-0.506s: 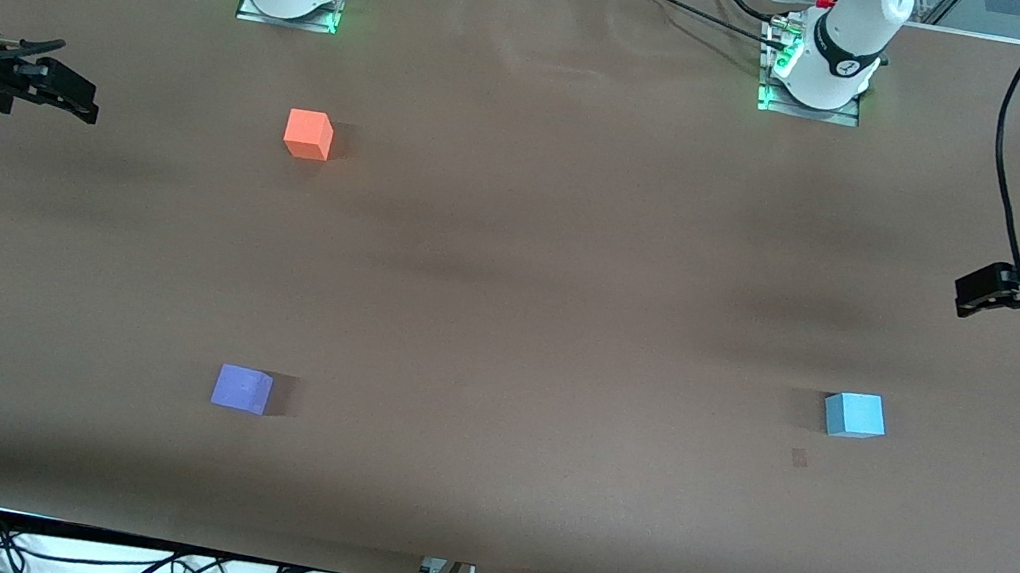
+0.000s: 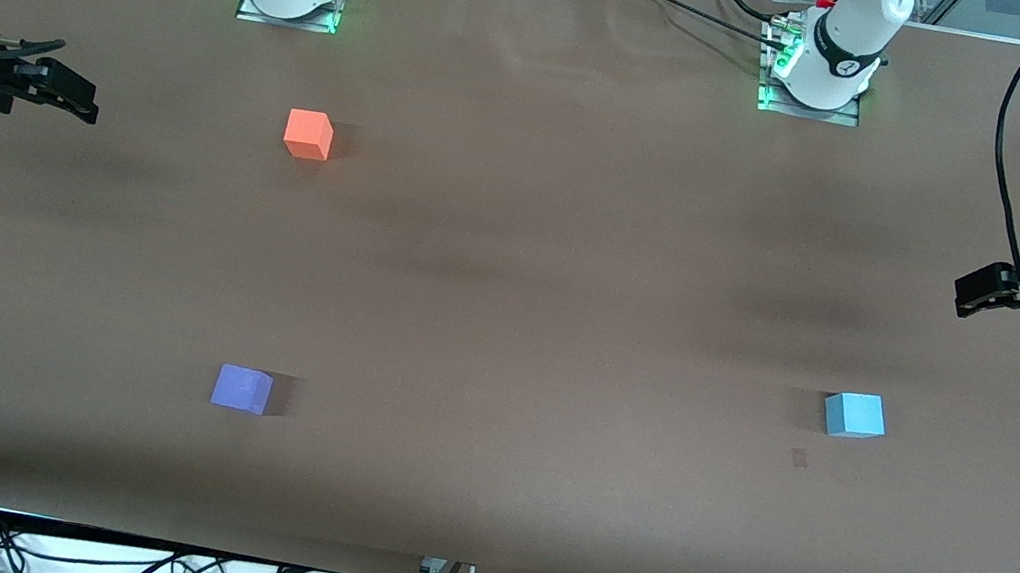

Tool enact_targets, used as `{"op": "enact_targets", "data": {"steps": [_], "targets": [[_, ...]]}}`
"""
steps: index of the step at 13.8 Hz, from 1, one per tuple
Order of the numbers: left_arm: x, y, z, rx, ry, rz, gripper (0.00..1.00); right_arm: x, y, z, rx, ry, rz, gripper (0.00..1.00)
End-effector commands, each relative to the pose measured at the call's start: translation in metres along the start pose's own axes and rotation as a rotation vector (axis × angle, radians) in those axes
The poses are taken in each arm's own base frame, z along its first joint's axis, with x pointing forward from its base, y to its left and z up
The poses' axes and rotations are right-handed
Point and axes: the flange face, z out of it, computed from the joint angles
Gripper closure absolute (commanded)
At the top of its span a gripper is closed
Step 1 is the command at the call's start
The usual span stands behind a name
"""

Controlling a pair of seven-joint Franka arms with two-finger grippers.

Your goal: Place blue block between orange and purple blocks

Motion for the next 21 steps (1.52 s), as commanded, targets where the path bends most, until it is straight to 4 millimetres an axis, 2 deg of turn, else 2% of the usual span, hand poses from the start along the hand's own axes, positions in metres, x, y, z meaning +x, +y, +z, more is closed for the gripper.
{"op": "enact_targets", "data": {"steps": [1,6,10,19,21], "targets": [[0.001,-0.005,-0.004,-0.034,-0.003,-0.018,0.0,0.001,0.003,-0.005,0.001,0.008,-0.011,0.0],[0.001,-0.006,-0.002,-0.035,-0.006,-0.019,0.0,0.001,0.003,-0.005,0.001,0.008,-0.011,0.0],[0.003,-0.027,0.0,-0.096,-0.019,-0.062,0.0,0.001,0.003,-0.005,0.001,0.008,-0.011,0.0],[0.005,-0.038,-0.001,-0.126,-0.015,-0.083,0.0,0.001,0.003,-0.005,0.002,0.007,-0.011,0.0],[0.011,-0.05,0.005,-0.122,0.01,-0.105,0.0,0.001,0.003,-0.005,0.002,0.007,-0.011,0.0]]}}
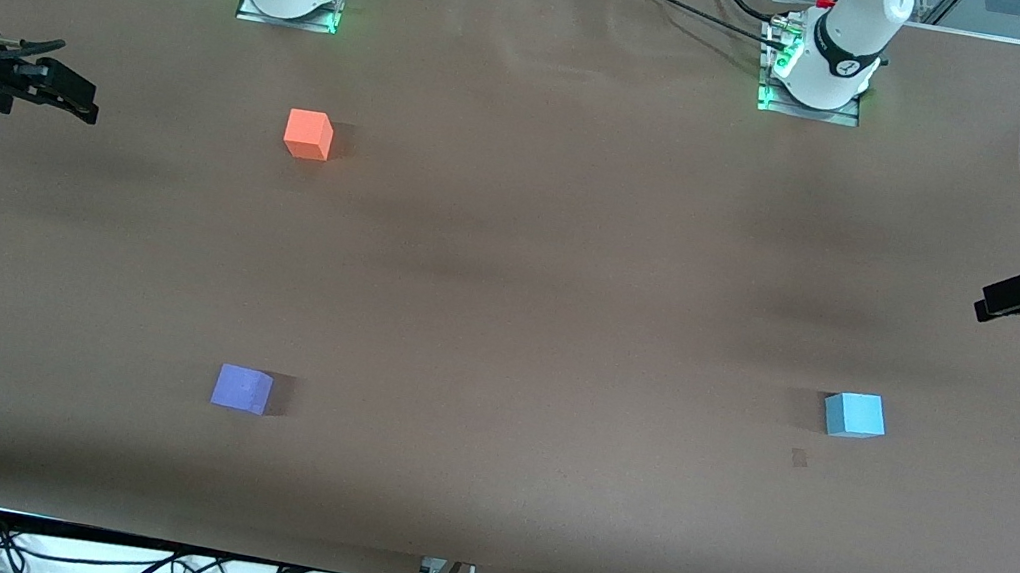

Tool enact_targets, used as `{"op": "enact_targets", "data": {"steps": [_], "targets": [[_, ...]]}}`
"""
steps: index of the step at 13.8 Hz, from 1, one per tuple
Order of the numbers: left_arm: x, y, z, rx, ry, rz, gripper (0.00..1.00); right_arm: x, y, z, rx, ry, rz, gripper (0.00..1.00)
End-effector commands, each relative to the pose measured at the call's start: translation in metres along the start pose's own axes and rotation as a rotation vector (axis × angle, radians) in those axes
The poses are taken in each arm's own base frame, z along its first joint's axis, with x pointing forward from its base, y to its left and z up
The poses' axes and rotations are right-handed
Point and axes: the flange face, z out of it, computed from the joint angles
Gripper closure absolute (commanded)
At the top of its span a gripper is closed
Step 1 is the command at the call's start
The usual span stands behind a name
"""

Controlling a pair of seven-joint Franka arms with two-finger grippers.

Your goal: Place blue block between orange and purple blocks

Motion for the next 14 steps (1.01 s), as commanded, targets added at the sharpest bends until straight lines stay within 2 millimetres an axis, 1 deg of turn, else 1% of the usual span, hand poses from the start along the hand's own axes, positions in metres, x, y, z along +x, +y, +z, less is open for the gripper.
{"op": "enact_targets", "data": {"steps": [1,2,4,6,7,8,9,11,12,13,14], "targets": [[0.015,-0.012,0.002,-0.021,0.06,-0.022,0.0,0.001,0.002,-0.005,0.001,0.007,-0.011,0.0],[0.023,-0.019,0.001,-0.04,0.102,-0.031,0.0,0.001,0.002,-0.005,0.001,0.009,-0.011,0.0],[0.038,-0.028,0.011,-0.039,0.148,-0.039,0.0,0.001,0.002,-0.005,0.001,0.009,-0.011,0.0],[0.048,-0.024,0.027,-0.016,0.139,-0.027,0.0,0.001,0.002,-0.005,0.001,0.007,-0.011,0.0],[0.05,-0.023,0.033,0.02,0.134,-0.014,0.0,0.001,0.002,-0.005,0.001,0.009,-0.009,0.0],[0.051,-0.018,0.039,0.068,0.131,0.009,0.0,0.001,0.002,-0.005,0.001,0.009,-0.011,0.0],[0.056,-0.007,0.054,0.124,0.117,0.043,0.0,0.001,0.002,-0.005,0.001,0.009,-0.011,0.0],[0.057,0.012,0.064,0.176,0.114,0.087,0.0,0.001,0.002,-0.005,0.001,0.009,-0.009,0.0],[0.061,0.014,0.078,0.16,0.093,0.085,0.0,0.001,0.002,-0.005,0.001,0.007,-0.011,0.0],[0.067,0.015,0.1,0.137,0.059,0.078,0.0,0.002,0.002,-0.004,0.002,0.006,-0.011,0.0],[0.078,0.013,0.123,0.089,0.048,0.06,0.0,0.001,0.002,-0.005,0.001,0.009,-0.011,0.0]]}}
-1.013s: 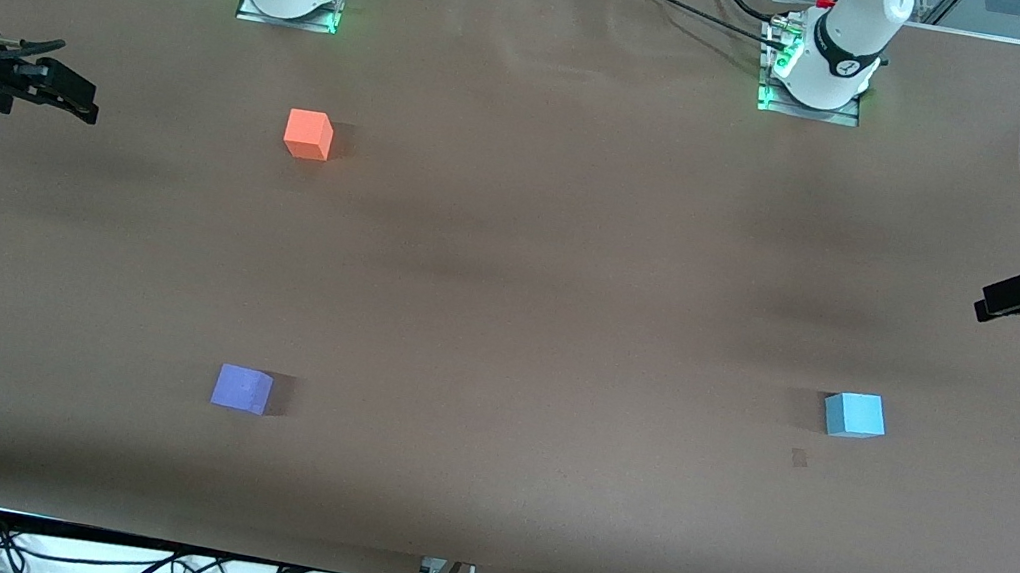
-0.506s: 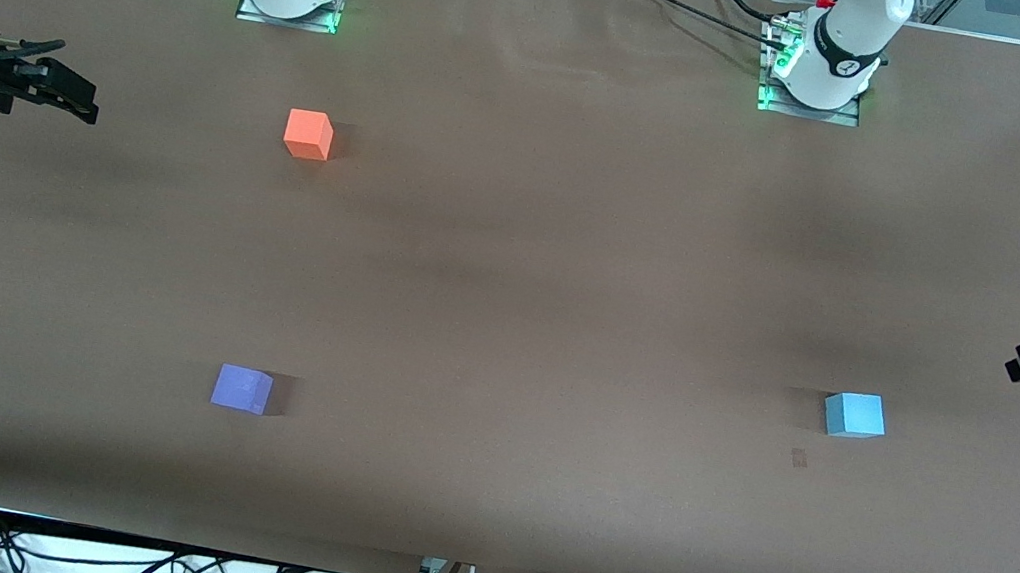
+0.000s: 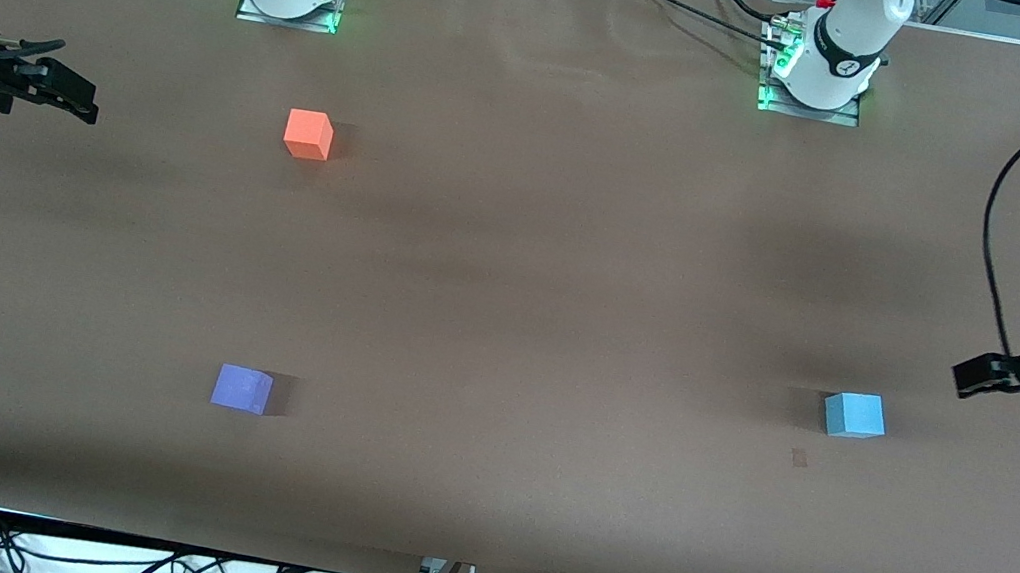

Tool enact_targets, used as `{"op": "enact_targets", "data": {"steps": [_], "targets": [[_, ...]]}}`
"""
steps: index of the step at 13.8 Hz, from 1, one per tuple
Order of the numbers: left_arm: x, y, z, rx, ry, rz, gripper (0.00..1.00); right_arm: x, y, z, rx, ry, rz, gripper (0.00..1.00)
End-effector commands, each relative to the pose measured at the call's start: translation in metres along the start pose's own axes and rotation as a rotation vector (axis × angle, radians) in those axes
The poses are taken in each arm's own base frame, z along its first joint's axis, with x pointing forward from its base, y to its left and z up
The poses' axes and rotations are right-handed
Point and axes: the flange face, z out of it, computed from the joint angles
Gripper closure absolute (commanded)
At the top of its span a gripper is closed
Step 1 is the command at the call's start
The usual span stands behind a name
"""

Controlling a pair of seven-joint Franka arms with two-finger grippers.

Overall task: Place blue block between orange and purple blocks
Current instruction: 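Move the left gripper down over the light-blue cube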

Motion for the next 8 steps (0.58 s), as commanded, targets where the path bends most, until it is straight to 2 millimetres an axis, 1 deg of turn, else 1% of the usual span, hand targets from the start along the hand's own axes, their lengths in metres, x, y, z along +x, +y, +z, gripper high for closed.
{"op": "enact_targets", "data": {"steps": [1,3,5,6,8], "targets": [[0.023,-0.003,0.052,-0.091,-0.012,-0.034,0.0,0.002,0.002,-0.005,0.001,0.007,-0.009,0.0],[0.032,0.004,0.087,-0.097,-0.033,-0.034,0.0,0.003,0.002,-0.003,0.002,0.004,-0.009,0.0],[0.044,-0.005,0.14,-0.109,-0.031,-0.057,0.0,0.003,0.002,-0.002,0.003,0.004,-0.009,0.0],[0.046,-0.007,0.161,-0.117,-0.045,-0.066,0.0,0.003,0.002,-0.002,0.003,0.004,-0.009,0.0],[0.051,-0.008,0.193,-0.124,-0.039,-0.075,0.0,0.003,0.004,-0.002,0.003,0.004,-0.006,0.0]]}}
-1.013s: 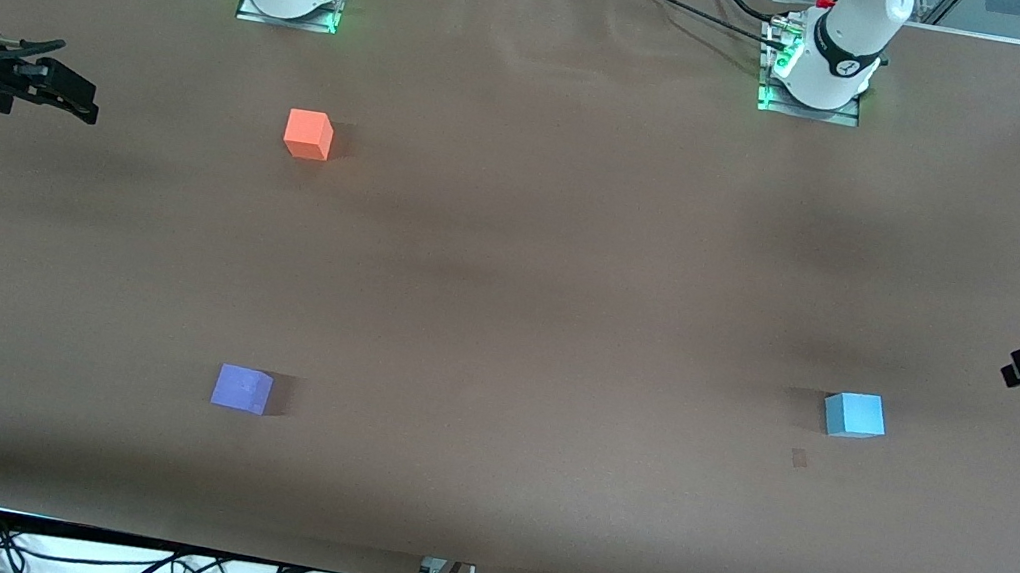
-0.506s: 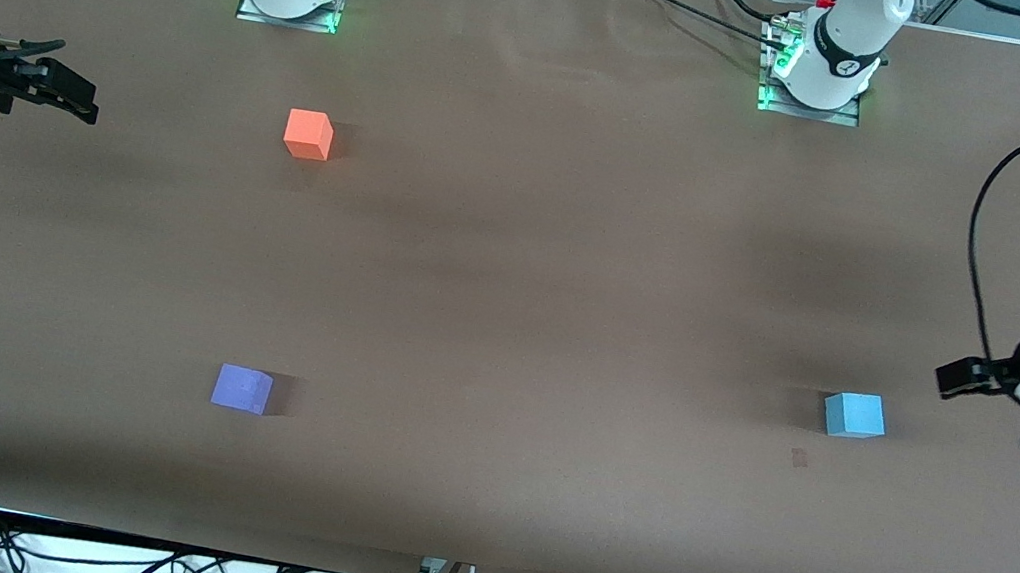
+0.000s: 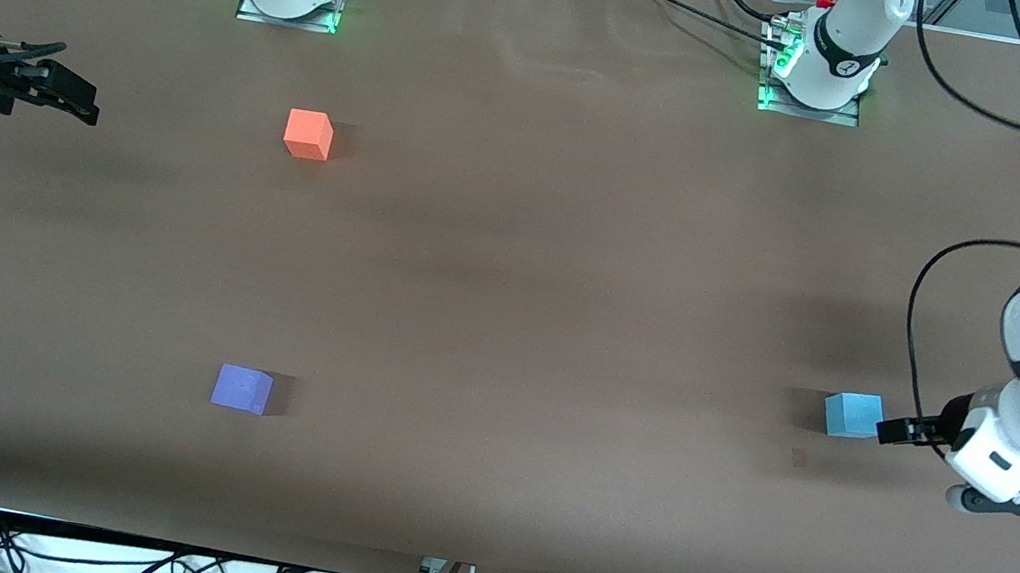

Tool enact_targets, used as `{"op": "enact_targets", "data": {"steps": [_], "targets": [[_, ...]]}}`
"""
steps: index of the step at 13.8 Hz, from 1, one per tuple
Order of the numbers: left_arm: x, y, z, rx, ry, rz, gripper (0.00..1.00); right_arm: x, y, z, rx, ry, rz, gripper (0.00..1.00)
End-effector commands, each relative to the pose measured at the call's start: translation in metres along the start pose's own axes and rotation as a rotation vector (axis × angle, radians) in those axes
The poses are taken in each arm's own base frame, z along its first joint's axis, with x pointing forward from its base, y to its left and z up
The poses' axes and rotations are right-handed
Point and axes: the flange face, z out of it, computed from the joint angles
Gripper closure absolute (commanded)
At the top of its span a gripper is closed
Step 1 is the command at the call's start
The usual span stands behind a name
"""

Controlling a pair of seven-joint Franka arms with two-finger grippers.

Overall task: Place blue block between orange and purple blocks
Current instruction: 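Move the left gripper down over the light-blue cube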

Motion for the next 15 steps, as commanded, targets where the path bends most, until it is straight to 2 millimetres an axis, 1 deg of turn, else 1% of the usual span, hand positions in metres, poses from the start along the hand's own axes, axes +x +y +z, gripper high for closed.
{"op": "enact_targets", "data": {"steps": [1,2,4,6,9,13,15], "targets": [[0.01,-0.013,0.035,-0.027,0.003,-0.027,0.0,0.002,0.004,-0.004,0.002,0.007,-0.007,0.0],[0.011,-0.018,0.046,-0.029,-0.002,-0.034,0.0,0.002,0.004,-0.004,0.002,0.007,-0.007,0.0],[0.01,-0.018,0.062,-0.032,-0.006,-0.042,0.0,0.002,0.005,-0.004,0.002,0.007,-0.005,0.0],[0.008,-0.014,0.077,-0.057,-0.007,-0.056,0.0,0.002,0.005,-0.004,0.003,0.007,-0.005,0.0],[0.003,-0.011,0.091,-0.108,-0.037,-0.089,0.0,0.002,0.005,-0.004,0.002,0.007,-0.005,0.0],[-0.008,-0.008,0.112,-0.094,-0.077,-0.064,0.0,0.002,0.005,-0.004,0.002,0.007,-0.005,0.0],[-0.019,-0.008,0.126,-0.088,-0.115,-0.058,0.0,0.002,0.006,-0.004,0.002,0.007,-0.004,0.0]]}}
